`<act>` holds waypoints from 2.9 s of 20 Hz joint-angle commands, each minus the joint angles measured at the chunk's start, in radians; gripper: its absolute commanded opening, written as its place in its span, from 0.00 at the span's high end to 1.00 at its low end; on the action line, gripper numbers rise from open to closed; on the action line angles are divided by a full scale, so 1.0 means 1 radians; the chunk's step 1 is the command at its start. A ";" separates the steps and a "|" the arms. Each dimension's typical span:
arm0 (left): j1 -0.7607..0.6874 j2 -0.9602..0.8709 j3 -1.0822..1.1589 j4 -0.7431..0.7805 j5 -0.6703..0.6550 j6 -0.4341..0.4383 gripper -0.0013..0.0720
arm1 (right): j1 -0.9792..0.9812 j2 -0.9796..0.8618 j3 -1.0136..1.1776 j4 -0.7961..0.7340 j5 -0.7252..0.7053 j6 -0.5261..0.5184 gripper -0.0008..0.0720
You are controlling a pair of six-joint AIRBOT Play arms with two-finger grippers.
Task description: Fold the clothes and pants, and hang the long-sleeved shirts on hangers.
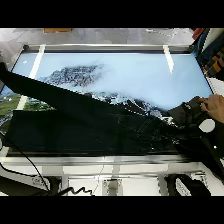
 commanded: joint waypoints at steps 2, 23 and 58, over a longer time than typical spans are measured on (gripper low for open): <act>-0.001 -0.001 0.001 -0.010 0.000 0.000 0.95 | 0.001 -0.178 0.000 0.317 0.040 -0.141 0.28; -0.096 -0.028 -0.031 -0.037 -0.136 0.000 0.95 | 0.001 -0.471 0.266 0.565 -0.965 -0.103 0.95; 0.081 0.076 -0.048 -0.120 -0.379 -0.241 0.15 | 0.001 -0.517 0.266 0.280 -0.960 -0.098 0.33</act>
